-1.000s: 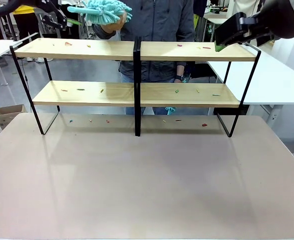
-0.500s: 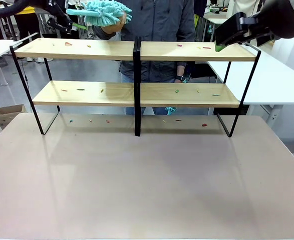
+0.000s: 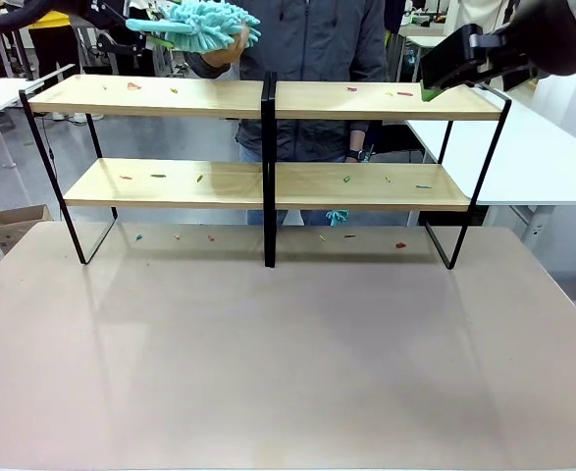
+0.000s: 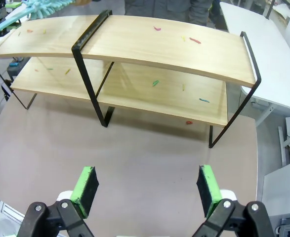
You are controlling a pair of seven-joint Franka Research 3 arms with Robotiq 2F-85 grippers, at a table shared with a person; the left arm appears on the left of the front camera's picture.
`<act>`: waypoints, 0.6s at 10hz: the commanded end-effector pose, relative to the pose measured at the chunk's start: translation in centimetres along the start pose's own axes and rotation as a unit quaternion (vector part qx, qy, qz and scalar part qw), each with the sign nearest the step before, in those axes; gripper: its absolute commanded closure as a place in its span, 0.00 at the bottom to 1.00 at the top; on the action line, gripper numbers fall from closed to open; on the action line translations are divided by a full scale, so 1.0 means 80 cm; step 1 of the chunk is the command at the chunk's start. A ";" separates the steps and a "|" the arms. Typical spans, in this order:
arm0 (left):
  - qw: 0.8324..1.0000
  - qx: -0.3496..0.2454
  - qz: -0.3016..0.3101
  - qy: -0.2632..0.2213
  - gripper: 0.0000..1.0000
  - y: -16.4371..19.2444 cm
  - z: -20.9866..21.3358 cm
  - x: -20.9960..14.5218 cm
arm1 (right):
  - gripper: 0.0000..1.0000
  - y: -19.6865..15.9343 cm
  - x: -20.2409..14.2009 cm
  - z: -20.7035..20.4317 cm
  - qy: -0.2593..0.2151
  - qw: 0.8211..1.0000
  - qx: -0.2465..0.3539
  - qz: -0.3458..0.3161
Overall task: Clean the shelves.
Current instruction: Pick up the Duster when the human hands it over.
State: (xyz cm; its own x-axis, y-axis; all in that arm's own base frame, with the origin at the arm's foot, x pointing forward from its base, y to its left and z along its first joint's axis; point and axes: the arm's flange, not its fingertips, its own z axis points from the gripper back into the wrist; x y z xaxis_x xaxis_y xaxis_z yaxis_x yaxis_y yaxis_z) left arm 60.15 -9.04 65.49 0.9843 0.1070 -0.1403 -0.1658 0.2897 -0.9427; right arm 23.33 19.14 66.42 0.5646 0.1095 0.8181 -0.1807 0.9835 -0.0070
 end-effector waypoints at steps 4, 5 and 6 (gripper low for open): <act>1.000 0.010 -0.012 -0.006 1.00 0.003 -0.010 -0.011 | 0.00 0.001 0.001 0.000 -0.001 1.000 0.001 0.000; 1.000 0.010 -0.014 -0.008 1.00 0.002 -0.009 -0.012 | 0.00 0.001 0.001 0.000 -0.001 1.000 0.001 0.000; 1.000 0.013 -0.021 -0.016 1.00 0.002 -0.005 -0.016 | 0.00 0.001 0.001 0.000 -0.001 1.000 0.001 0.000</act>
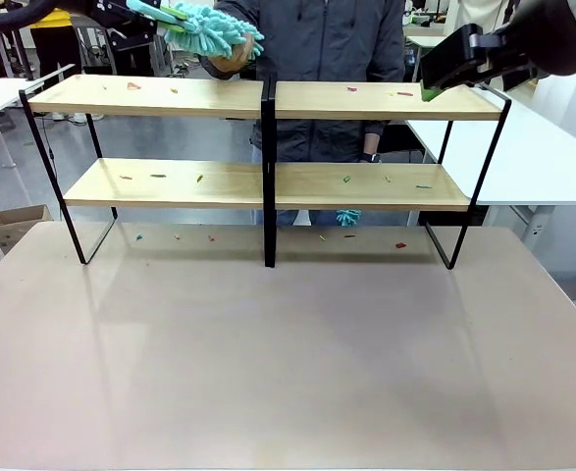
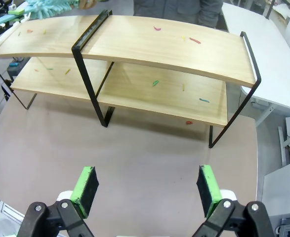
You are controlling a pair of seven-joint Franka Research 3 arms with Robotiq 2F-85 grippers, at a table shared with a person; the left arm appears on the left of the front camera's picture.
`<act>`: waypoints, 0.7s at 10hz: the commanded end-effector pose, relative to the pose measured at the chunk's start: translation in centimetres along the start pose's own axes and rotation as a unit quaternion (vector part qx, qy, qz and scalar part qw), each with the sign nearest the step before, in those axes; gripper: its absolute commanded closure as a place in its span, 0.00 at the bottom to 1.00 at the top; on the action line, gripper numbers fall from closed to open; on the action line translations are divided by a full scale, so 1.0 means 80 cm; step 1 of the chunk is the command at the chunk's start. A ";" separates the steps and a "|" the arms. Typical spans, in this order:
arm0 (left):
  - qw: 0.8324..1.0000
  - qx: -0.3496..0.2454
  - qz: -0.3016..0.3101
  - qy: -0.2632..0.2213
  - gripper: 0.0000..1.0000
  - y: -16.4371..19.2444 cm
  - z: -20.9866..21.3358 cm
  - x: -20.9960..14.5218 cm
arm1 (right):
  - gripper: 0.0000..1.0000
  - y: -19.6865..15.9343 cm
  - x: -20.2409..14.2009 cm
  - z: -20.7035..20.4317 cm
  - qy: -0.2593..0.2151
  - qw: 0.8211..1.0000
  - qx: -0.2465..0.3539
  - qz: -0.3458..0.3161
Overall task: Clean the shelves.
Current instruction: Pick up the Duster when the human hands it over.
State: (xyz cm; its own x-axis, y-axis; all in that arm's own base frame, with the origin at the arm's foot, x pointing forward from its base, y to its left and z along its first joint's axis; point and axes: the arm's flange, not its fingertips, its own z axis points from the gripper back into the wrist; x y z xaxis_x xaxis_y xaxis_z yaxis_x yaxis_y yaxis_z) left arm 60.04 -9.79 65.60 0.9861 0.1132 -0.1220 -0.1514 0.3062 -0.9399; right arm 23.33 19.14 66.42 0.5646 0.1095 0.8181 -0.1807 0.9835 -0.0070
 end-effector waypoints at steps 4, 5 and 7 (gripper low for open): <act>0.979 0.062 -0.192 -0.002 1.00 -0.024 0.089 -0.122 | 0.00 0.001 0.001 0.000 -0.001 1.000 0.001 0.000; 0.955 0.124 -0.268 -0.037 1.00 -0.025 0.139 -0.181 | 0.00 0.001 0.001 0.000 -0.001 1.000 0.001 0.000; 0.912 0.226 -0.324 -0.110 1.00 -0.001 0.216 -0.265 | 0.00 0.001 0.001 0.000 -0.001 1.000 0.001 0.000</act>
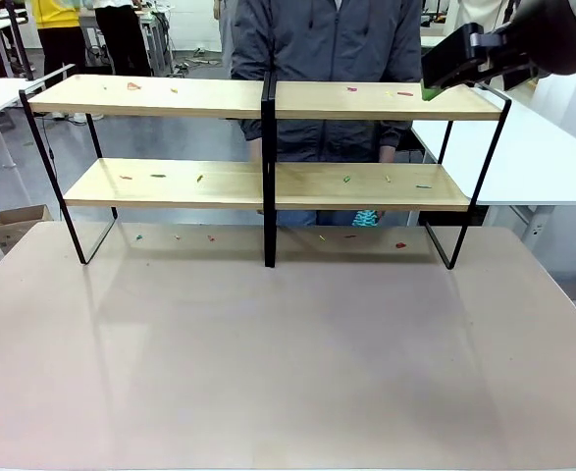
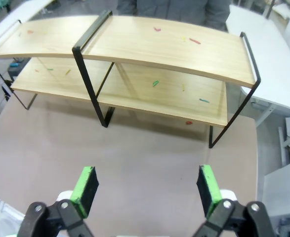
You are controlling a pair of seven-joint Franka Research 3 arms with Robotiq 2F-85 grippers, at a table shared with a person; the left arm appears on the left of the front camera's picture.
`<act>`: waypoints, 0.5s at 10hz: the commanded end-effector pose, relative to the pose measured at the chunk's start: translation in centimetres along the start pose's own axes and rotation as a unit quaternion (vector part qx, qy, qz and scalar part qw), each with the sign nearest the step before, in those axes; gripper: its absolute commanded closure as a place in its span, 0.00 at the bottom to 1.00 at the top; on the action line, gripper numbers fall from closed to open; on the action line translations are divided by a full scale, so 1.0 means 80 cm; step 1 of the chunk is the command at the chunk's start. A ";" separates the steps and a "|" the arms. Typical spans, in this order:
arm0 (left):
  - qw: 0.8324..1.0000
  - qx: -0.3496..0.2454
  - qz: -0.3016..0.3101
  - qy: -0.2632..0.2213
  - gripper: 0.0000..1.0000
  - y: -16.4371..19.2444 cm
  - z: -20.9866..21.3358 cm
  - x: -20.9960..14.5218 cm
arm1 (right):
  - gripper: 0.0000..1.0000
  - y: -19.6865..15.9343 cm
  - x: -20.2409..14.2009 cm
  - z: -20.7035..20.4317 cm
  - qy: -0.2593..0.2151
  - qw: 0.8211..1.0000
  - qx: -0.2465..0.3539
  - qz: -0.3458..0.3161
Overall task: Clean the shelves.
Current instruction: Pick up the Duster when the human hands it over.
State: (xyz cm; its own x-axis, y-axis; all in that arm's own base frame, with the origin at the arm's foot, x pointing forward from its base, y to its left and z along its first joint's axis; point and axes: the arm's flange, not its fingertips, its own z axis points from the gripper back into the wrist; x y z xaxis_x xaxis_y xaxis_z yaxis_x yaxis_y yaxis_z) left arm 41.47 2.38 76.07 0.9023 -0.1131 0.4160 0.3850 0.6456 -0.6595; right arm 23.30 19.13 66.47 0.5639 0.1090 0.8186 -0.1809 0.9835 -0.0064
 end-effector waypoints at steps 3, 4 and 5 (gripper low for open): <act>0.978 0.103 0.012 -0.179 1.00 0.052 0.139 -0.208 | 0.00 0.001 0.000 0.000 0.000 1.000 0.001 0.000; 0.981 0.083 0.014 -0.176 1.00 0.064 0.160 -0.253 | 0.00 0.001 0.000 0.000 0.000 1.000 0.001 0.000; 0.978 0.082 0.051 -0.186 1.00 0.074 0.166 -0.286 | 0.00 0.001 0.000 0.000 0.000 1.000 0.001 0.000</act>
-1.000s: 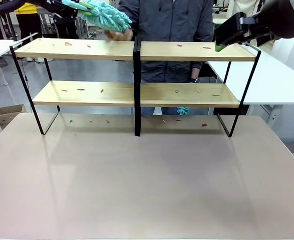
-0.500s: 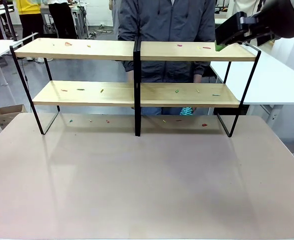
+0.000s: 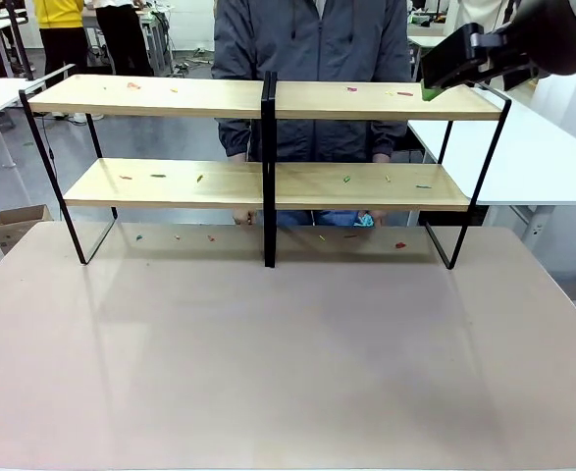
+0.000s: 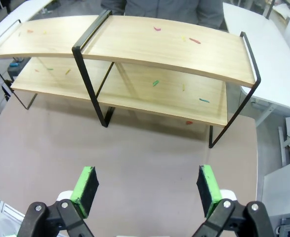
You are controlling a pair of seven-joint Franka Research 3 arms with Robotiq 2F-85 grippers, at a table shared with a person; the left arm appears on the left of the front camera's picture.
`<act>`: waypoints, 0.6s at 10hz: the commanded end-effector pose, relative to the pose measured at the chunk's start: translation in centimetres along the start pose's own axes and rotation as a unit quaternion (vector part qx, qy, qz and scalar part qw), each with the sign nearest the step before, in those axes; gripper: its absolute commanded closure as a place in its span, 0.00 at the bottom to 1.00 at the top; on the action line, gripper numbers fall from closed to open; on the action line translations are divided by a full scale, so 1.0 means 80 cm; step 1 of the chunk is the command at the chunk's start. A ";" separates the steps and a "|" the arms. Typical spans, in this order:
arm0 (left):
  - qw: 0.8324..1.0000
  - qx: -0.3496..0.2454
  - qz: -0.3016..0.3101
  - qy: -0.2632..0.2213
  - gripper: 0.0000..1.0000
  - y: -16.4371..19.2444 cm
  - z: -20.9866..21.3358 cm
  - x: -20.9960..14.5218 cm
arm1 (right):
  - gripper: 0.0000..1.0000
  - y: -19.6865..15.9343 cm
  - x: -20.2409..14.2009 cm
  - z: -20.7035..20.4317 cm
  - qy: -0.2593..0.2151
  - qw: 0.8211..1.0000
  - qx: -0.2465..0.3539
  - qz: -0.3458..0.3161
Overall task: Clean the shelves.
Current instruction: Pick up the Duster when the human hands it over.
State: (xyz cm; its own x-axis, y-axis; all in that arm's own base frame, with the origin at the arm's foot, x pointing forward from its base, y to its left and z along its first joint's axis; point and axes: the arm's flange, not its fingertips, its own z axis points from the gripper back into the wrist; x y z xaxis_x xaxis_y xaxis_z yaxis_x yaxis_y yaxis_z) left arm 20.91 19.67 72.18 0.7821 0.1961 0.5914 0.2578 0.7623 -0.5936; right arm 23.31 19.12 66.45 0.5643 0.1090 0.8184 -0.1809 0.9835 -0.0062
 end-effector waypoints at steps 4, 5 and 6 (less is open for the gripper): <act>1.000 0.000 0.000 0.000 1.00 0.000 0.000 0.000 | 0.00 0.001 0.001 0.000 -0.001 1.000 0.001 0.000; 1.000 0.000 0.000 0.000 1.00 0.000 0.000 0.000 | 0.00 0.001 0.001 0.000 -0.001 1.000 0.001 0.000; 1.000 0.000 0.000 0.000 1.00 0.000 0.000 0.000 | 0.00 0.001 0.001 0.000 -0.001 1.000 0.001 0.000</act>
State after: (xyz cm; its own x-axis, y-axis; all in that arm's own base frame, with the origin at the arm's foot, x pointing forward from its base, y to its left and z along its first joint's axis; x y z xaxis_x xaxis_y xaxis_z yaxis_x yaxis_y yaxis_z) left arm 20.93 19.52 72.01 0.7924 0.1881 0.5803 0.2526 0.7647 -0.5928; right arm 23.32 19.12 66.45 0.5644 0.1090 0.8183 -0.1809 0.9835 -0.0062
